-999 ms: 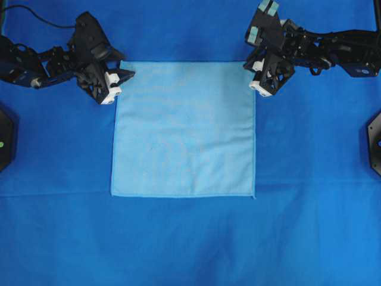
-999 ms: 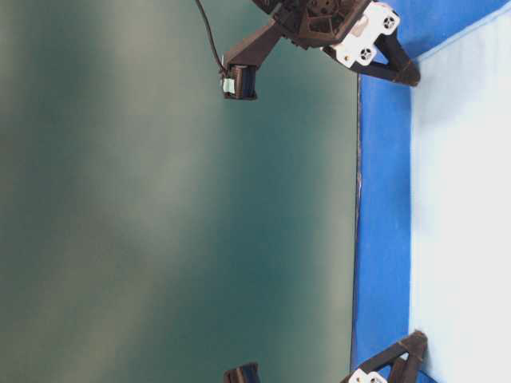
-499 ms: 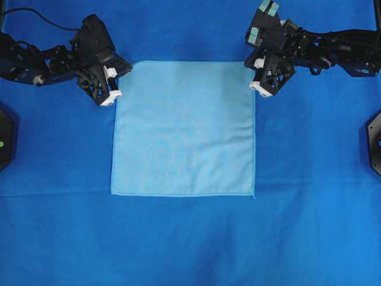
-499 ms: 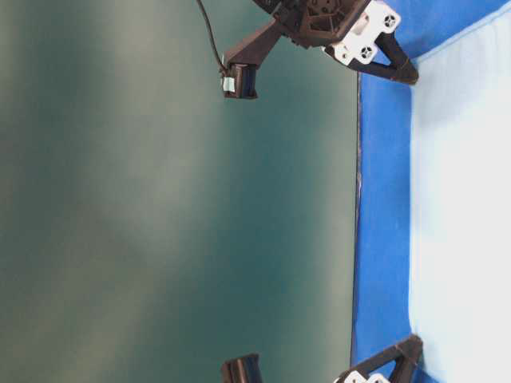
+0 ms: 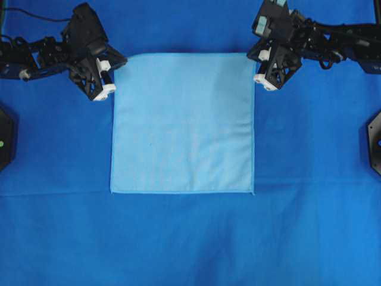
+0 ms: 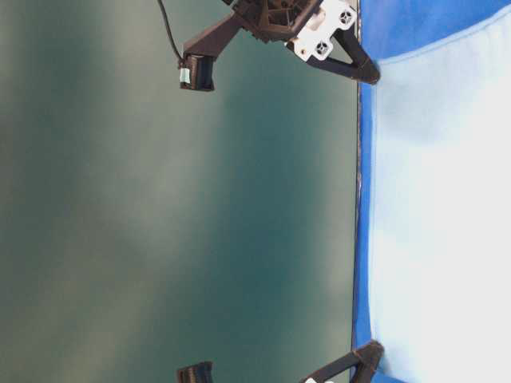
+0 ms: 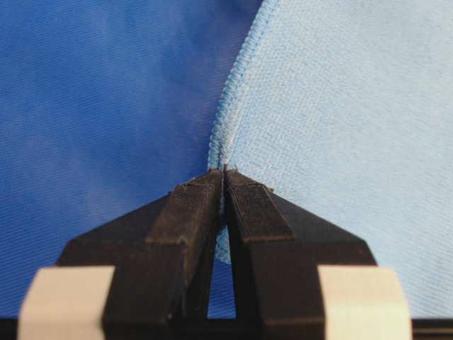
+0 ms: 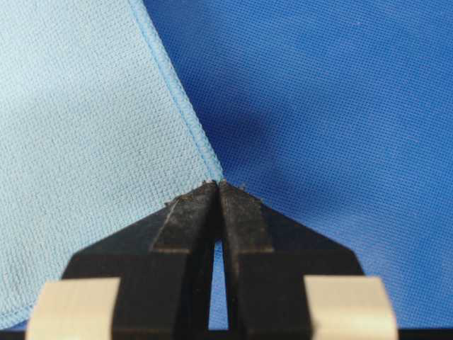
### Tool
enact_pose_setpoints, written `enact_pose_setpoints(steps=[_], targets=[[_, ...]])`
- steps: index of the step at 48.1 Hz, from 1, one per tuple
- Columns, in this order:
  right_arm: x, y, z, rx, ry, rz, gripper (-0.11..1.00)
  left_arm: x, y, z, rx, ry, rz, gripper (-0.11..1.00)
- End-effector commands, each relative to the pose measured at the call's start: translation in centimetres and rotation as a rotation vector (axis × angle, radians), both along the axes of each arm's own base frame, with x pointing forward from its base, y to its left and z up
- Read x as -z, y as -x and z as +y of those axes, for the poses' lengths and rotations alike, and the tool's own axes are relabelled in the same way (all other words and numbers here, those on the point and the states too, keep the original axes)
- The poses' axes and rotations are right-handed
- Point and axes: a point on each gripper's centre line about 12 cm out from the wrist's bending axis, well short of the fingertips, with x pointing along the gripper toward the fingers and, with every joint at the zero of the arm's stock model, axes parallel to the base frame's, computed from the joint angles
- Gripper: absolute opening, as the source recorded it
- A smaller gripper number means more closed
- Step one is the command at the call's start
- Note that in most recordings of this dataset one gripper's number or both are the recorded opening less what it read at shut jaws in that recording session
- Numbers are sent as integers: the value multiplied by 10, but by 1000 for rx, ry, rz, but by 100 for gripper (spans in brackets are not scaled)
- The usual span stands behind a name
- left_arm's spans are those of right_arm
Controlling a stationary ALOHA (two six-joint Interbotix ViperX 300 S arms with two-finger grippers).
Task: Fold the light blue towel.
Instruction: 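Pinch the top left and top right towel corners with both grippers, then lift the top edge and fold it down onto the bottom edge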
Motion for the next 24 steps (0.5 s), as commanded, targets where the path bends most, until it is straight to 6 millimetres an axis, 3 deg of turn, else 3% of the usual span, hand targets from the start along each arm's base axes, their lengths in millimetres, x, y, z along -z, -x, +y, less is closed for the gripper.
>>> enact_pose_setpoints(steps=[1,10,24], targets=[[-12,-4,4,-12,15,-34,1,-7,-6,-7,29,-11,-24,2],[-16,-9,30,-64,-20,-5,1,-3,-8,-34,103,10,-5,2],[-16,-15,96,-169,-107,21,1,1,-15,-96,308,47,83,2]])
